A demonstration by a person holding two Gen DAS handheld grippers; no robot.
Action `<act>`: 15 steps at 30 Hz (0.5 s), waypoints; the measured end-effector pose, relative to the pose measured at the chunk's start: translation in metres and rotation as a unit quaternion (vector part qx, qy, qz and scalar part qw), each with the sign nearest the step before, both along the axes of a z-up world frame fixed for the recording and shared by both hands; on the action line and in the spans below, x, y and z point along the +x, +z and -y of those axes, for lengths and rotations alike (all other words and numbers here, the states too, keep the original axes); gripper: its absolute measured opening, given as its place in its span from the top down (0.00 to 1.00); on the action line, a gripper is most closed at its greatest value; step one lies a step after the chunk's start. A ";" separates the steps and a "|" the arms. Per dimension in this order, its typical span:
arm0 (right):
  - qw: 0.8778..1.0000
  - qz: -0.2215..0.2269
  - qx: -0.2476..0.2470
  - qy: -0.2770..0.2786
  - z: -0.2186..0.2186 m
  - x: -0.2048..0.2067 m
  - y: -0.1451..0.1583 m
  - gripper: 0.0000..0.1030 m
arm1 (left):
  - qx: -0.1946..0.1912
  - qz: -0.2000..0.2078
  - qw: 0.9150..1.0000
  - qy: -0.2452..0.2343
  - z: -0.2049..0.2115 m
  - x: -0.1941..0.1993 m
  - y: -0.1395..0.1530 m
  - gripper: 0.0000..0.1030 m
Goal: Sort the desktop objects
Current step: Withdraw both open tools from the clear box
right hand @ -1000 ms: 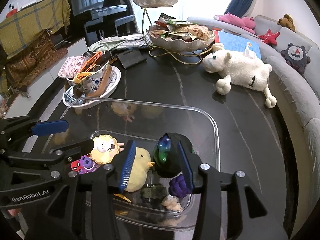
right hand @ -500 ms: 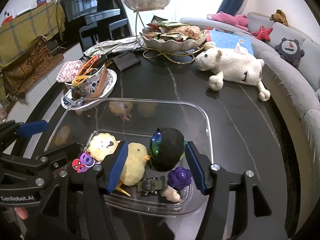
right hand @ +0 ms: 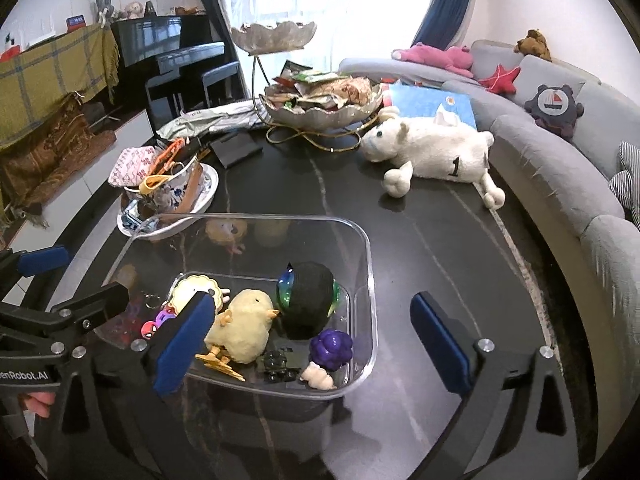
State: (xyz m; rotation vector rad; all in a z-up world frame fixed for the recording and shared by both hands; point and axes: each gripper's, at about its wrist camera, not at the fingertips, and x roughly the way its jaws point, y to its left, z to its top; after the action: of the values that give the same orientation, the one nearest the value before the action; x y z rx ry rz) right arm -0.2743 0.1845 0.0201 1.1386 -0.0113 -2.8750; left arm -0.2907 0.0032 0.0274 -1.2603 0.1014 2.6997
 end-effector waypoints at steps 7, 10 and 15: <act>1.000 -0.006 -0.009 0.000 0.000 0.011 0.005 0.01 | 0.000 -0.032 0.999 0.006 0.003 0.016 0.009 0.01; 1.000 -0.014 -0.014 -0.002 -0.001 0.017 0.009 0.01 | -0.003 -0.033 0.999 0.019 0.006 0.021 0.009 0.01; 0.999 -0.022 -0.026 0.009 0.001 0.027 0.015 0.01 | -0.014 -0.035 0.999 0.029 0.005 0.030 0.009 0.01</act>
State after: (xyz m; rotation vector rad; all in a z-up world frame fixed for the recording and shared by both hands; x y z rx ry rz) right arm -0.2472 0.1838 0.0350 1.0595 -0.0718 -2.8651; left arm -0.2606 -0.0021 0.0361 -1.1940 0.1130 2.8028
